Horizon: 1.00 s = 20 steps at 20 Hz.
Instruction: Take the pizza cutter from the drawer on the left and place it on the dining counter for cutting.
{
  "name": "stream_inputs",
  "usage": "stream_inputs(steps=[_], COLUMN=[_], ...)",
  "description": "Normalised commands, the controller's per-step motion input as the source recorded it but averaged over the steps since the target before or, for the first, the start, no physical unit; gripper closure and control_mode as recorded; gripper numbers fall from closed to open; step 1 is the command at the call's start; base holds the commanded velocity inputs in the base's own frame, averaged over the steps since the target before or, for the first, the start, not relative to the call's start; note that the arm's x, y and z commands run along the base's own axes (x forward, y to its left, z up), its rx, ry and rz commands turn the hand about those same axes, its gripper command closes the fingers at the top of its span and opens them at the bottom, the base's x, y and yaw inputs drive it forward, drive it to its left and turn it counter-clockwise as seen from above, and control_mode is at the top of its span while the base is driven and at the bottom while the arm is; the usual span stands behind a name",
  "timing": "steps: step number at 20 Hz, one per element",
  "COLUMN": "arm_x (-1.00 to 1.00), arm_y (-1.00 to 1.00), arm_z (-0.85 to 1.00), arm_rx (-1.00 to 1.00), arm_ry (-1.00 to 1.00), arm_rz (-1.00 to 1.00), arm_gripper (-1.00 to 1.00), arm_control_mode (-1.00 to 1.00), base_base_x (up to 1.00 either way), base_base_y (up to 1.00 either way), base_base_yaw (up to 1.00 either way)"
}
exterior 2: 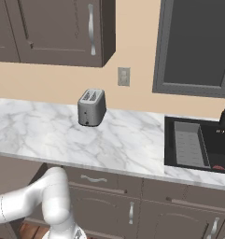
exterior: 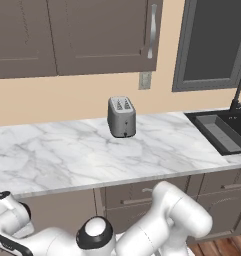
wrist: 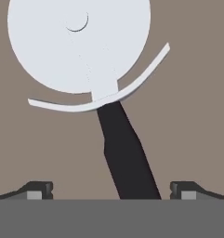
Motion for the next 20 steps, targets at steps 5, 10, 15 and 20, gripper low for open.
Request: stream_inputs(steps=[5, 10, 15, 20], arm_x=[0.00, 0.00, 0.00, 0.00], arm_y=[0.00, 0.00, 0.00, 0.00], arm_z=[-0.24, -0.20, 0.00, 0.00], arm_rx=[0.00, 0.00, 0.00, 0.00], arm_ry=[-0.03, -0.01, 0.00, 0.00], arm_rz=[0.00, 0.00, 0.00, 0.00], arm_gripper=[-1.00, 1.00, 1.00, 1.00], arm_control_mode=[-1.00, -1.00, -1.00, -1.00], base_base_x=[0.00, 0.00, 0.00, 0.00], base_base_y=[0.00, 0.00, 0.00, 0.00], base_base_yaw=[0.00, 0.00, 0.00, 0.00])
